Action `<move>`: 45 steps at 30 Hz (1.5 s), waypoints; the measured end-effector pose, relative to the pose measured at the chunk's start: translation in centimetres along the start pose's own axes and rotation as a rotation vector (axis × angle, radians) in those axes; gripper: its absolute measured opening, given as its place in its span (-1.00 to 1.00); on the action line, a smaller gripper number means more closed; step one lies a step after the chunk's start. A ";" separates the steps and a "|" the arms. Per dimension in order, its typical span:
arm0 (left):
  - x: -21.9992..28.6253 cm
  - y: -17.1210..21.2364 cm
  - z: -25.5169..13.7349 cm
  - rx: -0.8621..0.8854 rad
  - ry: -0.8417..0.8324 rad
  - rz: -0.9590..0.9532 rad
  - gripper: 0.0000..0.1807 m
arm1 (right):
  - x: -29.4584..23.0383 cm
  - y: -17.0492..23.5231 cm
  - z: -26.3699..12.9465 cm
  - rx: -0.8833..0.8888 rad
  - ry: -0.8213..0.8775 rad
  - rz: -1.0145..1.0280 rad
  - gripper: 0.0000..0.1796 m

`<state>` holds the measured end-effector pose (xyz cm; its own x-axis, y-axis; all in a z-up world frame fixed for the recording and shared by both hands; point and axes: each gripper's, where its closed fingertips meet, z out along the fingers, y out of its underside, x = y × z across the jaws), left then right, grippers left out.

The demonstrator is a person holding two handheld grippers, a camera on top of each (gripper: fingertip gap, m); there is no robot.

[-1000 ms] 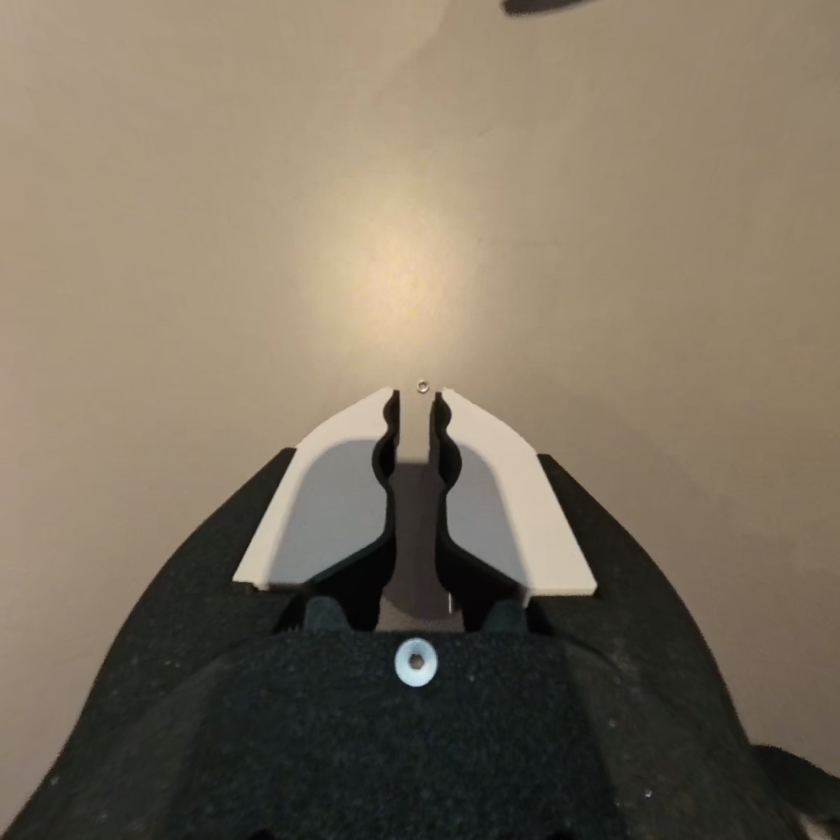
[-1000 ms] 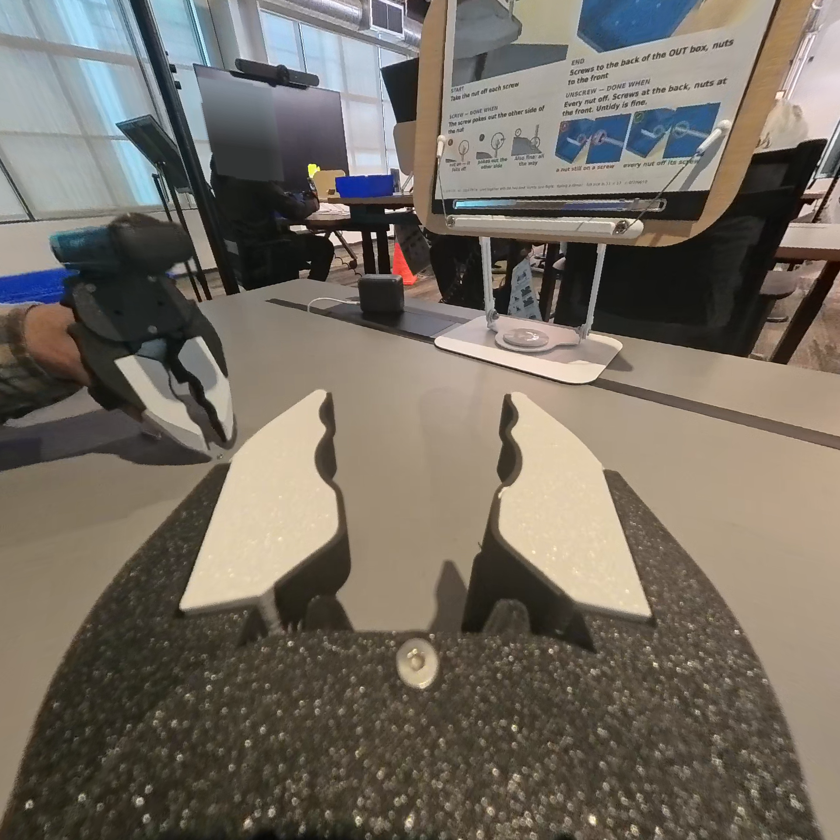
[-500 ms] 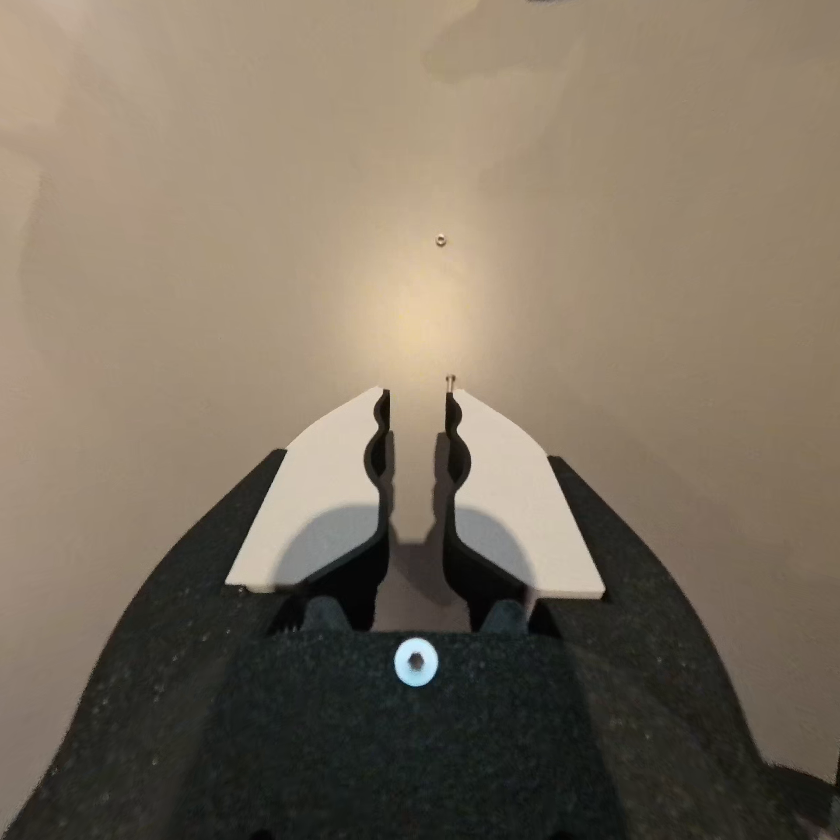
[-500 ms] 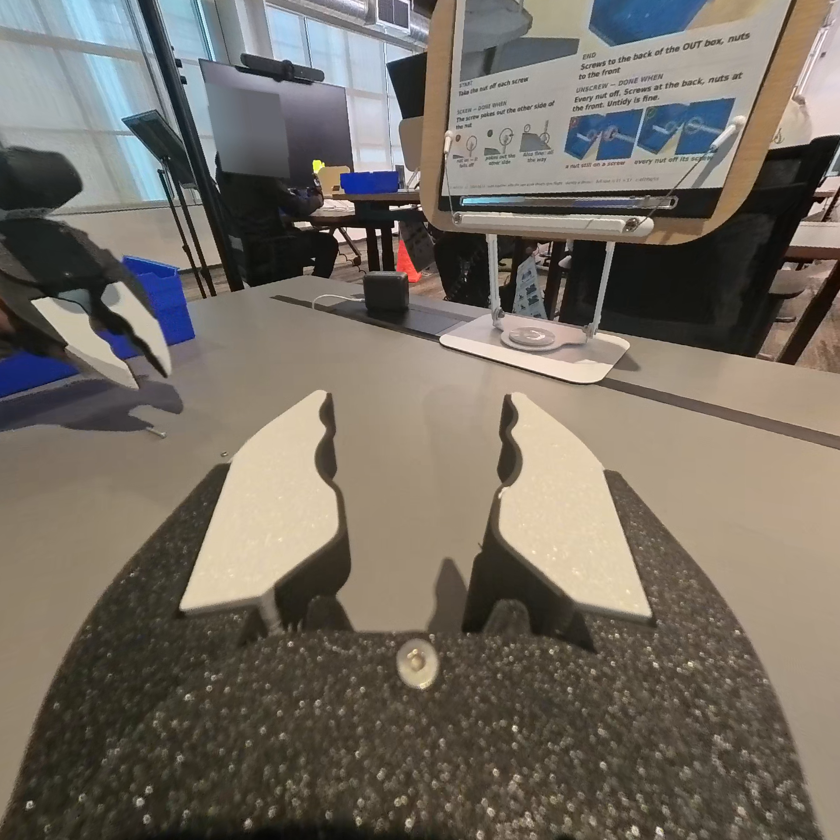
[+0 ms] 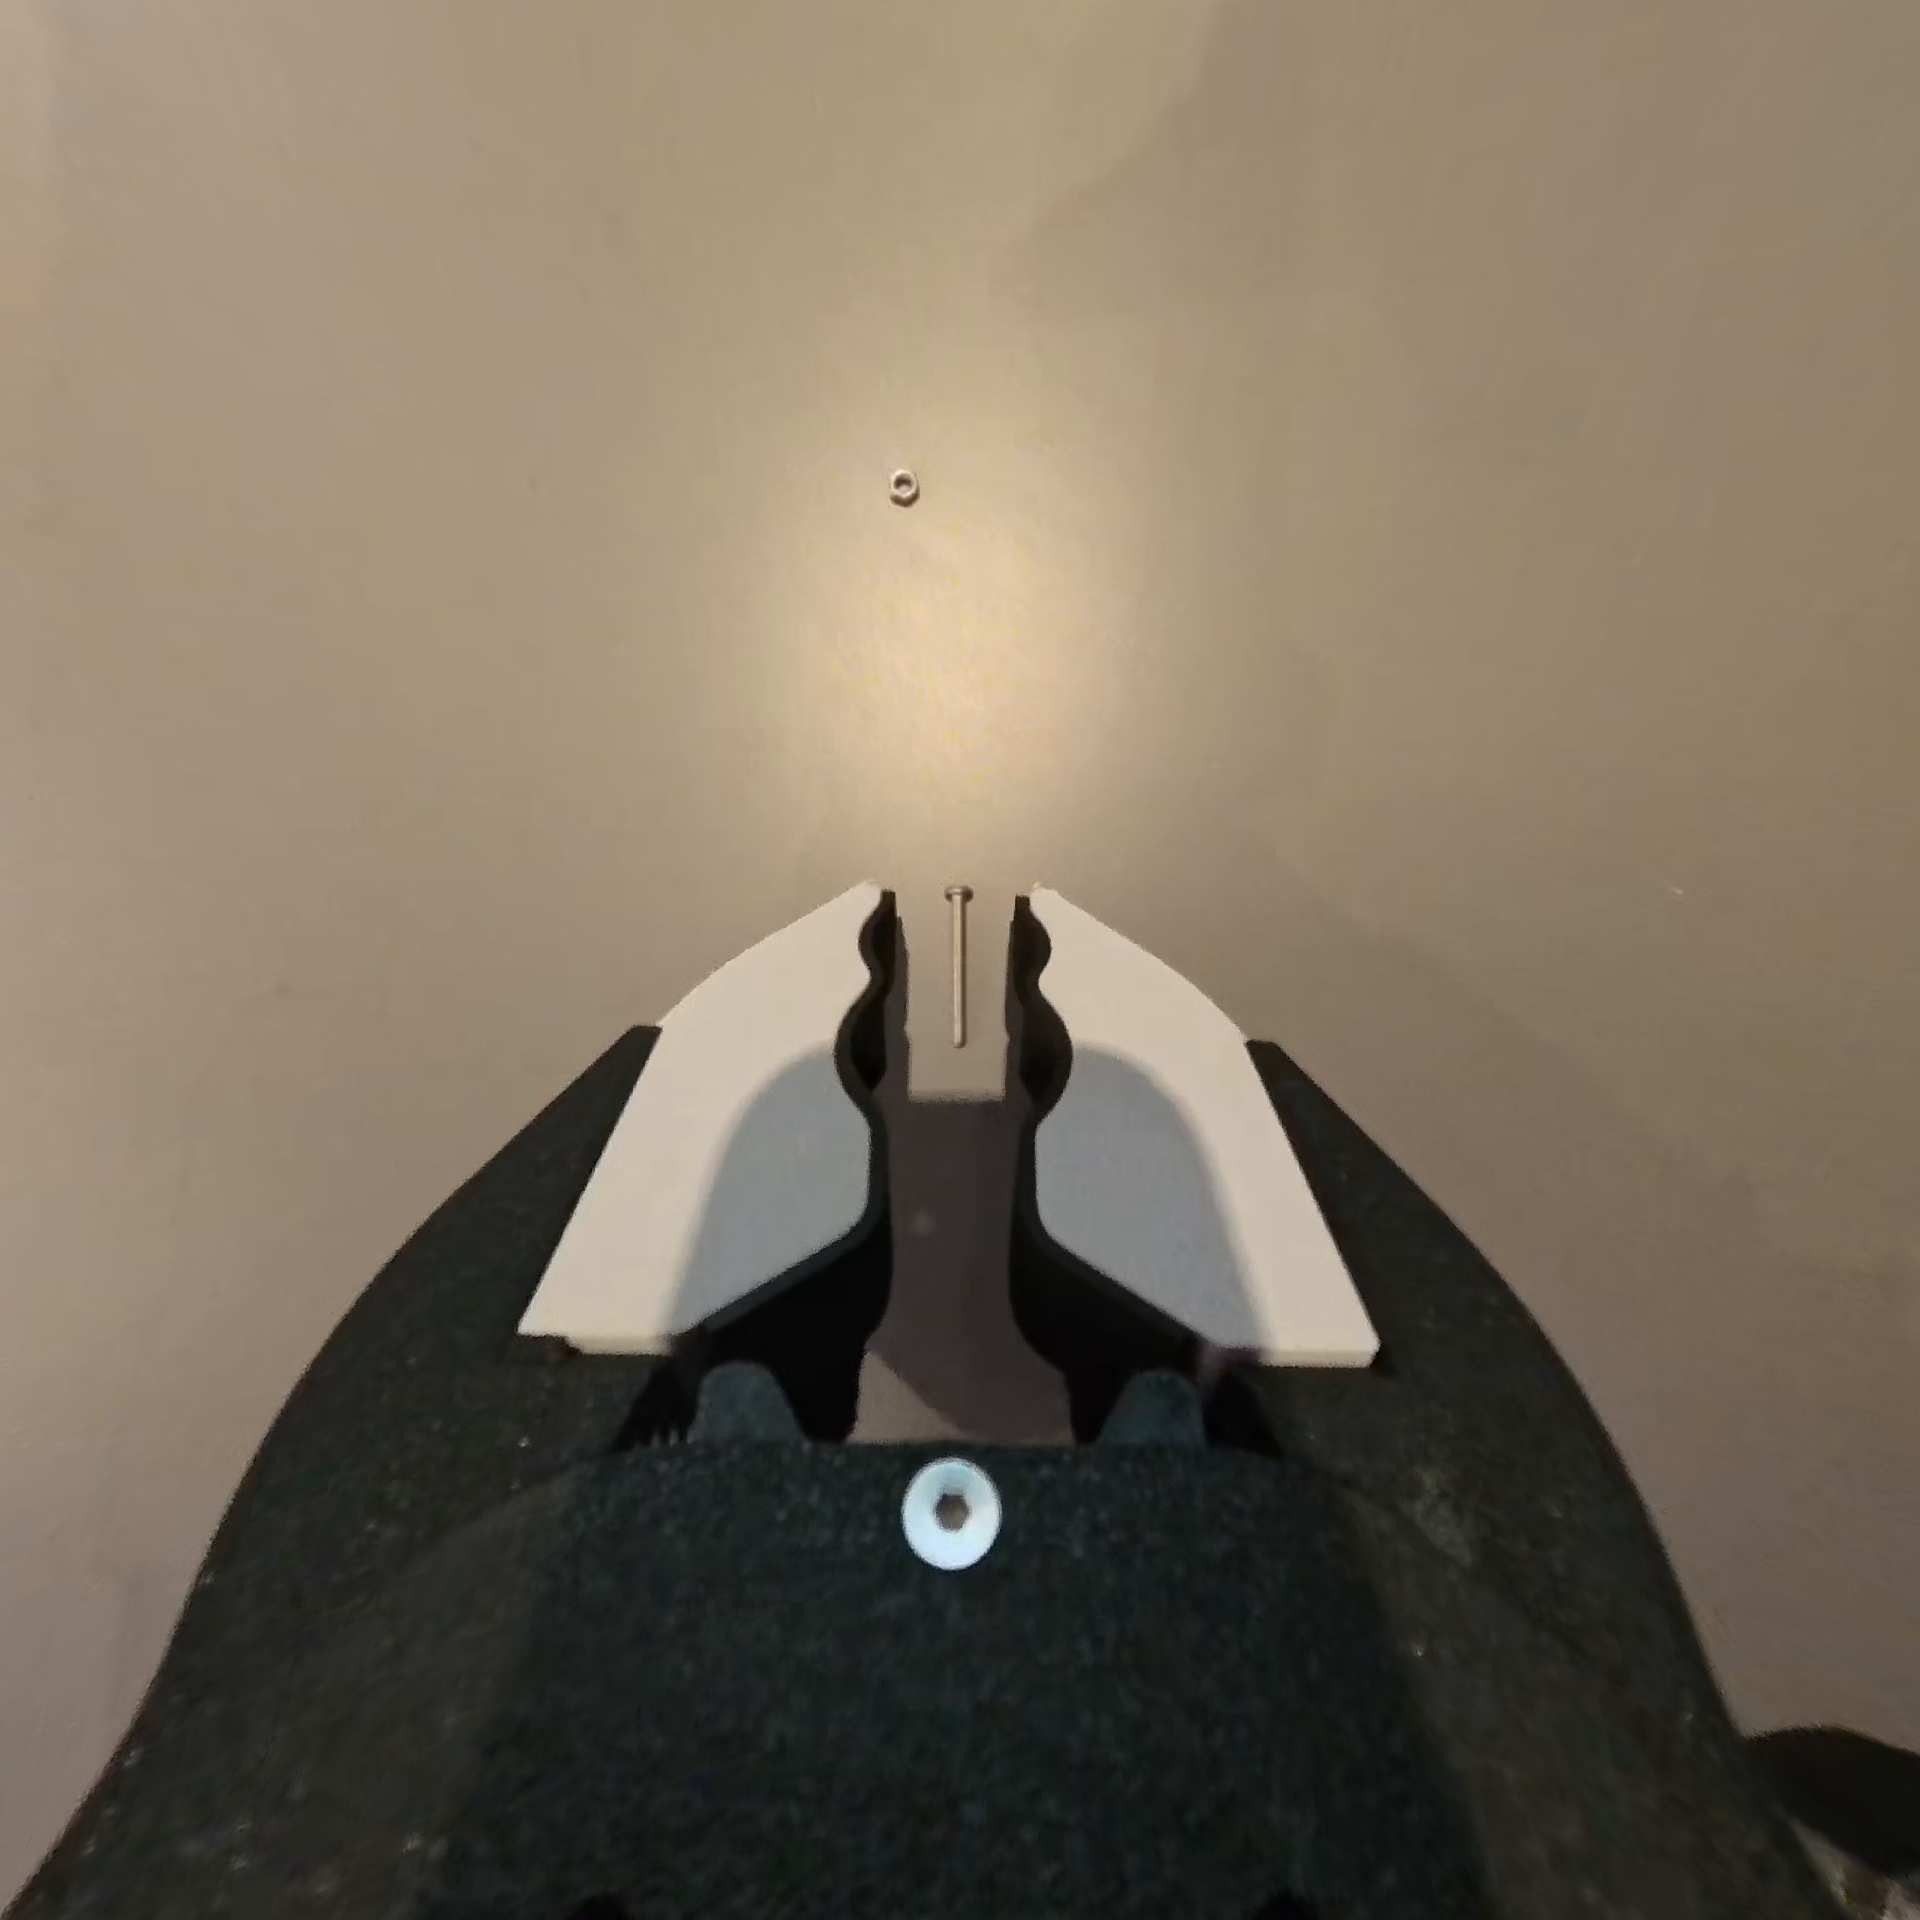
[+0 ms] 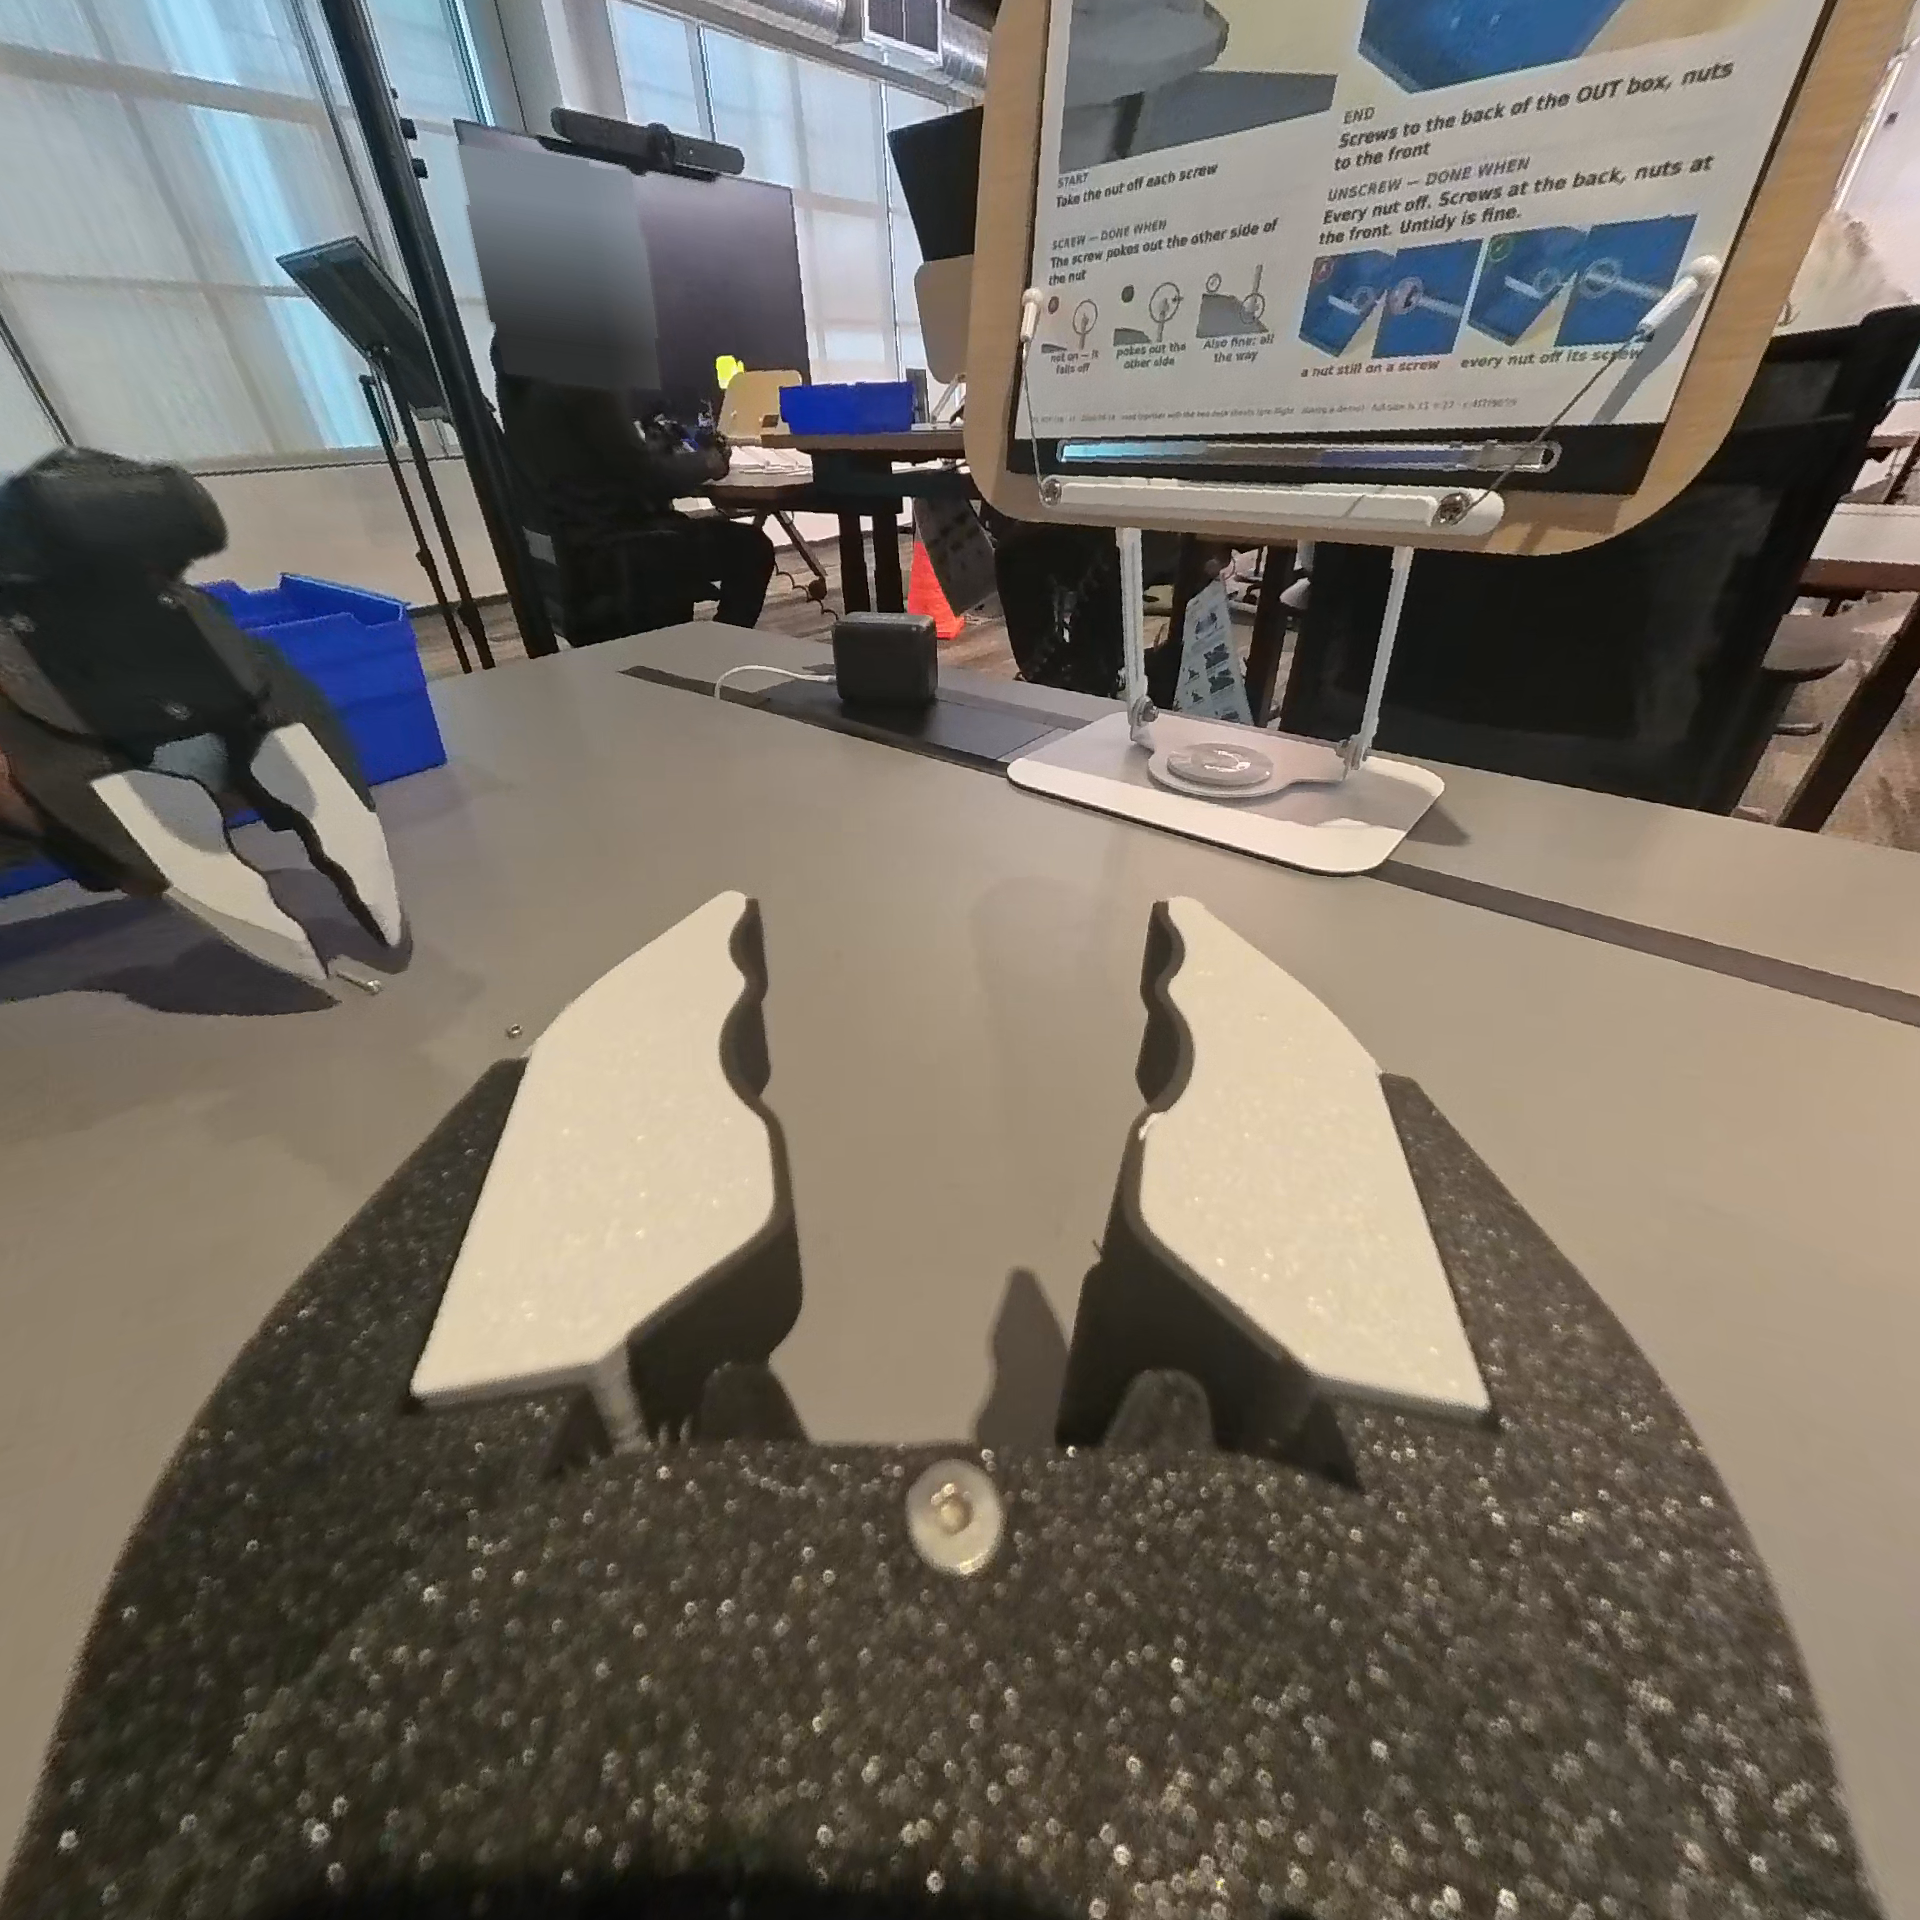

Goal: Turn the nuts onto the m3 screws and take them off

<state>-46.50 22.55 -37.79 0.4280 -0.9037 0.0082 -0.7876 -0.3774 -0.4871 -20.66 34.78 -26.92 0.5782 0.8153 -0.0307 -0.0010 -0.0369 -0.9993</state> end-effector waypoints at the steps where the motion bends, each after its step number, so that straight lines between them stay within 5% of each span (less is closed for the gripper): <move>1: 0.0 0.0 0.1 -0.003 0.001 0.000 -0.77 | 0.0 0.0 0.0 0.000 0.000 -0.001 -0.23; 20: 0.6 0.4 1.2 -0.062 -0.001 -0.002 -0.98 | 0.1 -0.1 -0.2 0.003 0.004 -0.004 -0.23; 25: -0.3 0.3 1.1 -0.033 -0.074 -0.148 -0.98 | 0.1 -0.1 -0.2 0.003 0.005 -0.004 -0.23; 34: -2.6 -0.7 -0.5 0.165 -0.226 -0.684 -0.98 | 0.0 0.0 -0.1 -0.001 0.001 -0.001 -0.23; 45: -2.4 -0.5 1.1 0.199 -0.194 -0.813 -0.98 | -0.2 0.0 0.0 -0.002 -0.006 -0.003 -0.23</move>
<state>-46.62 25.12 -38.50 0.9083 -0.3102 0.2805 -0.1184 -0.8340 -0.5389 -20.76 34.62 -26.88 0.5735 0.8187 -0.0279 0.0022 -0.0357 -0.9994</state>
